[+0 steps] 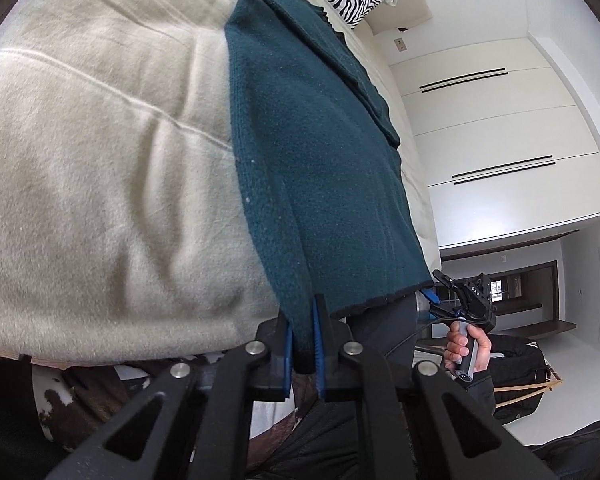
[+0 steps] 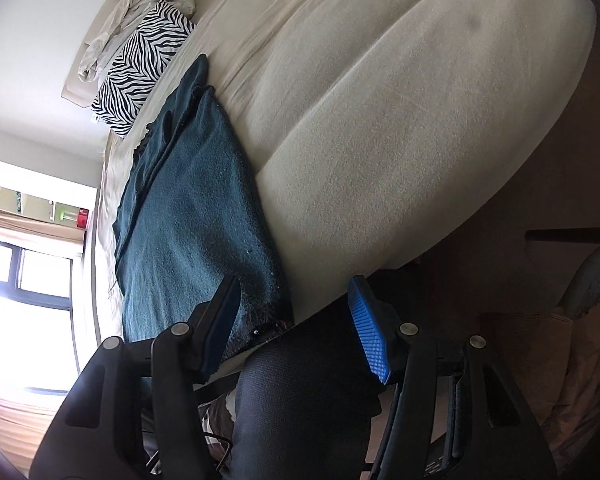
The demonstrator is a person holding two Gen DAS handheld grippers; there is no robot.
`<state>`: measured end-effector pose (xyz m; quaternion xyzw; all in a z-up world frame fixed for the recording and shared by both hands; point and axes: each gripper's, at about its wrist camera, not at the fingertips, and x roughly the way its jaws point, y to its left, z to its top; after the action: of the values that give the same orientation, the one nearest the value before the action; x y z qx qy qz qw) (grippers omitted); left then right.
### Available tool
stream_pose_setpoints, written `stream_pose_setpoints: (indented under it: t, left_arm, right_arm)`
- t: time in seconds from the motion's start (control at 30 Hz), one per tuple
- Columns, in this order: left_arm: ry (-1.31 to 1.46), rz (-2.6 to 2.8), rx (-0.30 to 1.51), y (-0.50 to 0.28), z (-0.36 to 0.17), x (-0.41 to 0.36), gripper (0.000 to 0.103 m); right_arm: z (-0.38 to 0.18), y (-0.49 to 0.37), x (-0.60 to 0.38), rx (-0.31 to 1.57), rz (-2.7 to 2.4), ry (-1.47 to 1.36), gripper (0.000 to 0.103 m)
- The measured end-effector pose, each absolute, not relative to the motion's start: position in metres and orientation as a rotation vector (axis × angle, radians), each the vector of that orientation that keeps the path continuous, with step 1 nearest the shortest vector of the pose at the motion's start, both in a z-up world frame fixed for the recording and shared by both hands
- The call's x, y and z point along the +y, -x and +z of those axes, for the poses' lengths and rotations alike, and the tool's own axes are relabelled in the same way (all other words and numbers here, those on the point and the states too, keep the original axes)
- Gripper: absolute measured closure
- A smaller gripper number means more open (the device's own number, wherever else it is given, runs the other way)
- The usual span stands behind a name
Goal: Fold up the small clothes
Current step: 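Grasp the sweater hem with both grippers and lift it toward the collar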
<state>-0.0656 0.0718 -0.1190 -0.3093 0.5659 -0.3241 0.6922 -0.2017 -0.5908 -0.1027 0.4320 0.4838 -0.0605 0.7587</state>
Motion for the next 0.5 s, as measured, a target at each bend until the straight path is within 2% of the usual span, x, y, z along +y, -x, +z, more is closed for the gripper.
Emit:
stream_pose_setpoints:
  t: [0.17,0.23,0.33,0.5]
  left_arm:
    - [0.701,-0.739,1.239,0.069,-0.115,0.078,0.093]
    - [0.703,-0.746,1.233,0.069,-0.112,0.079,0.093]
    - [0.705,-0.756,1.224,0.068,-0.107,0.081,0.093]
    - [0.718,-0.774,1.202,0.067,-0.098,0.082,0.094]
  right_arm:
    - [-0.107,0.195,-0.575,1.061,-0.083,-0.925,0.049]
    - [-0.105,0.192,-0.571,1.059,-0.084,-0.909,0.064]
    - [-0.104,0.192,-0.569,1.063,-0.090,-0.892,0.078]
    - [-0.094,0.191,-0.567,1.081,-0.121,-0.848,0.086]
